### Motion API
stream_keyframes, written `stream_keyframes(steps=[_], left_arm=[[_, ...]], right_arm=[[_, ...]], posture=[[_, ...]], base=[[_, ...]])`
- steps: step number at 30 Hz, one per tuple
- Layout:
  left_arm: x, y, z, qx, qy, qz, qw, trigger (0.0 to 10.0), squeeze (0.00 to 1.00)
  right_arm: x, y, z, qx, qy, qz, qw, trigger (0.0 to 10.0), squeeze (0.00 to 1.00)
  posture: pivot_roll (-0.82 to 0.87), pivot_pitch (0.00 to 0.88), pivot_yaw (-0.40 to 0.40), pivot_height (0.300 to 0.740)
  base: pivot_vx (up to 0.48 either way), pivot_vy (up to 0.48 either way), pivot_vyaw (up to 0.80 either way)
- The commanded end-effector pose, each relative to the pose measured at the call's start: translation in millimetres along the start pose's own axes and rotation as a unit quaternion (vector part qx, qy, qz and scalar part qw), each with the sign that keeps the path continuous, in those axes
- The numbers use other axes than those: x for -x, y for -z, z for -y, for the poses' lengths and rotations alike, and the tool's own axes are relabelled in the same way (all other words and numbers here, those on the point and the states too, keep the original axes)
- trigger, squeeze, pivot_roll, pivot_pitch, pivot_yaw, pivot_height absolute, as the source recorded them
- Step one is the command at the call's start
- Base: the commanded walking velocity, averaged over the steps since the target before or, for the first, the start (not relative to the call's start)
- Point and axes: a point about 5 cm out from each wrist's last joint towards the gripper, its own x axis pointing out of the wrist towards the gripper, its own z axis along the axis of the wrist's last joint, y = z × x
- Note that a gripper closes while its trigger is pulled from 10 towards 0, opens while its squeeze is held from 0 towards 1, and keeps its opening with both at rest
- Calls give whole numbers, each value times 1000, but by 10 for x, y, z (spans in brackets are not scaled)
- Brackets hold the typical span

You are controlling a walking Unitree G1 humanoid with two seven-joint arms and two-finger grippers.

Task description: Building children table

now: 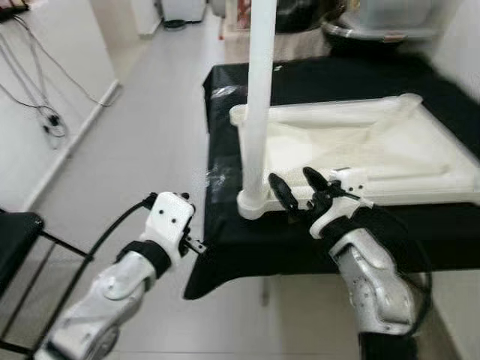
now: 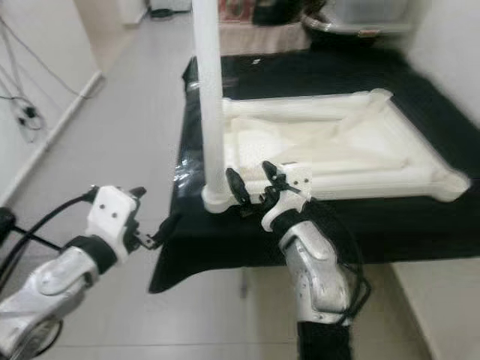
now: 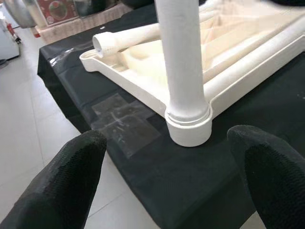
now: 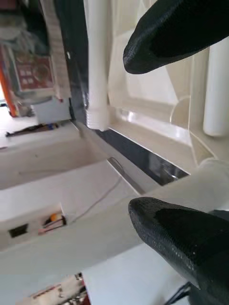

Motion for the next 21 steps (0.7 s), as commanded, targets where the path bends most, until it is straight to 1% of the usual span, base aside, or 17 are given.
stream_keyframes(steps=[1,3,4,7,8,12,15,17,21], left_arm=[[9,69,28,6,3,-12,1000,10000,0],[10,86,29,12,0,-14,1000,10000,0],[9,95,33,19,1,-19,1000,10000,0],[-3,100,30,12,1,-18,1000,10000,0],[-9,94,29,4,1,-15,1000,10000,0],[-17,80,28,-1,-4,-5,1000,10000,0],[-19,68,31,-7,-4,-1,1000,10000,0],[-20,64,42,-4,-1,0,1000,10000,0],[-8,56,56,-2,2,2,1000,10000,0]], right_arm=[[-7,18,-4,-6,0,-2,1000,10000,0],[-15,4,-10,-6,6,1,1000,10000,0],[-22,2,-18,-6,6,1,1000,10000,0],[-59,1,-69,-4,-11,3,1000,10000,0],[-80,-4,-86,-5,-19,4,1000,10000,0],[-136,-35,-82,-4,-23,7,1000,10000,0],[-158,-59,-77,-4,-22,10,1000,10000,0],[-162,-65,-78,-4,-21,11,1000,10000,0],[-137,-50,-58,-1,-17,8,1000,10000,0]], posture=[[121,88,25,740],[123,94,22,740],[124,97,20,740],[125,99,19,740],[127,105,16,740],[130,112,10,740],[131,114,8,740],[131,115,8,740],[132,121,10,740]], base=[[0,0,0],[0,0,0],[0,480,0],[0,480,0],[0,480,0],[0,426,0],[0,0,0],[0,0,0],[0,0,0]])
